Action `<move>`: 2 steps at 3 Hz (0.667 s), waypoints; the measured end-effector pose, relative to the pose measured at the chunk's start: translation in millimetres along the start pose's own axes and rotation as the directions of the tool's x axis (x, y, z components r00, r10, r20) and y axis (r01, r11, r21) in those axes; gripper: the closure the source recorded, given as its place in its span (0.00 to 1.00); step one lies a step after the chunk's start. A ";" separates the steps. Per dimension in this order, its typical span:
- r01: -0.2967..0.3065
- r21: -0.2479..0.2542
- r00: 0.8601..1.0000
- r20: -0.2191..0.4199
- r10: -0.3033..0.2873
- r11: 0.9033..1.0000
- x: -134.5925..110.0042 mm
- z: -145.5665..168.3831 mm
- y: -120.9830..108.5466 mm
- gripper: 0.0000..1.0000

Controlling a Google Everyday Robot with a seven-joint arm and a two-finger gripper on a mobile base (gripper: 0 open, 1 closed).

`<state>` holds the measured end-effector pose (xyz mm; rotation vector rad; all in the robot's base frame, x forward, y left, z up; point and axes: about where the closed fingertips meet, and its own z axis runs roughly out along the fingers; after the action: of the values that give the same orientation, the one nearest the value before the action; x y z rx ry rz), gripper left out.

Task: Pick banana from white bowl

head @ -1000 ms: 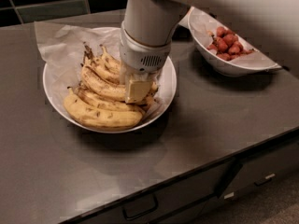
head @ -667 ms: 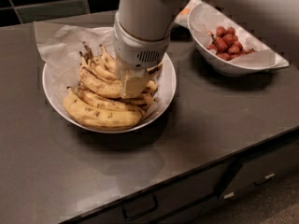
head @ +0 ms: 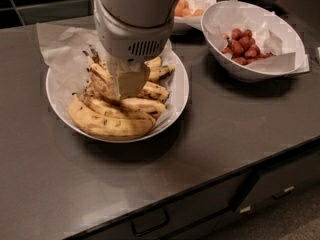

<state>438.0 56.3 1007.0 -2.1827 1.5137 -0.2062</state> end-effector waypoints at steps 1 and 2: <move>0.015 0.039 1.000 -0.006 -0.015 0.999 -7.7 -15.1 -1.4 1.00; 0.016 0.040 1.000 -0.006 -0.015 0.999 -7.9 -15.3 -1.4 1.00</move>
Offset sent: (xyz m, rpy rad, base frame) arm -0.0137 0.0078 0.0364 0.0218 -0.1191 0.0321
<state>430.3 59.4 1022.2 -2.1649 1.4833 -0.2454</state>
